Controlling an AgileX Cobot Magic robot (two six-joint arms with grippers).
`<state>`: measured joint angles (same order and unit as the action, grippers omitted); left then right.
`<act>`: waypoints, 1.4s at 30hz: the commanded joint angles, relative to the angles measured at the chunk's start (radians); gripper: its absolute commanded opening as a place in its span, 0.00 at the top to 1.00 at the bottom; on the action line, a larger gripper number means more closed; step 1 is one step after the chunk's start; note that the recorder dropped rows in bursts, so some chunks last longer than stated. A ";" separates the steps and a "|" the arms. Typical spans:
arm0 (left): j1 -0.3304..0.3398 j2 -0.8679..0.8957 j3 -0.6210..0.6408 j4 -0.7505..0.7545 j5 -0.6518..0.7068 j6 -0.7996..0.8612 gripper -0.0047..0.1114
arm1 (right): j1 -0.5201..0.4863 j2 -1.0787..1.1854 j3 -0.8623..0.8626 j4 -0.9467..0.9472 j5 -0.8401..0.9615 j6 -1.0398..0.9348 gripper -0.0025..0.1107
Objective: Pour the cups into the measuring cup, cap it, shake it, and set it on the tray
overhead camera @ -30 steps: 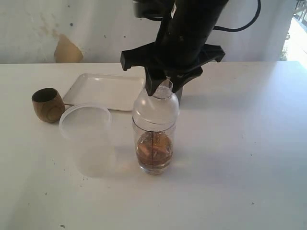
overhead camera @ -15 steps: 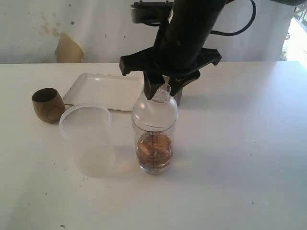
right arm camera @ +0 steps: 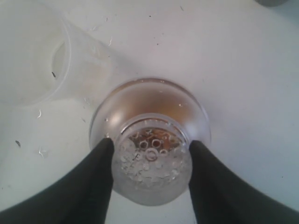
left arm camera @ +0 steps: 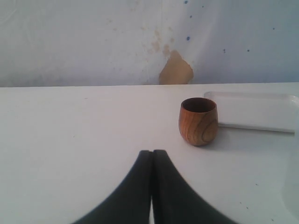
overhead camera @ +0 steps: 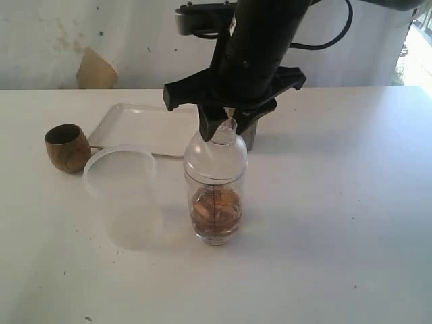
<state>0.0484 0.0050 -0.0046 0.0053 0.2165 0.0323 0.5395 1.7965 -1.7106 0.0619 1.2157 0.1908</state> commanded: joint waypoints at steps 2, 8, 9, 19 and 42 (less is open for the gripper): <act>0.001 -0.005 0.005 0.003 -0.007 -0.005 0.96 | 0.005 0.030 0.014 -0.078 0.005 -0.011 0.98; 0.001 -0.005 0.005 0.003 -0.007 -0.005 0.96 | 0.040 0.030 0.014 -0.114 0.005 -0.011 0.98; 0.001 -0.005 0.005 0.003 -0.007 -0.005 0.96 | 0.044 0.030 0.014 -0.116 0.005 -0.011 0.98; 0.001 -0.005 0.005 0.003 -0.007 -0.005 0.96 | 0.048 0.040 0.014 -0.116 0.005 -0.006 0.98; 0.001 -0.005 0.005 0.003 -0.007 -0.005 0.96 | 0.048 0.053 -0.004 -0.076 0.005 -0.008 0.40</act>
<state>0.0484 0.0050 -0.0046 0.0053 0.2165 0.0323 0.5885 1.8377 -1.7129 -0.0193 1.2120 0.1908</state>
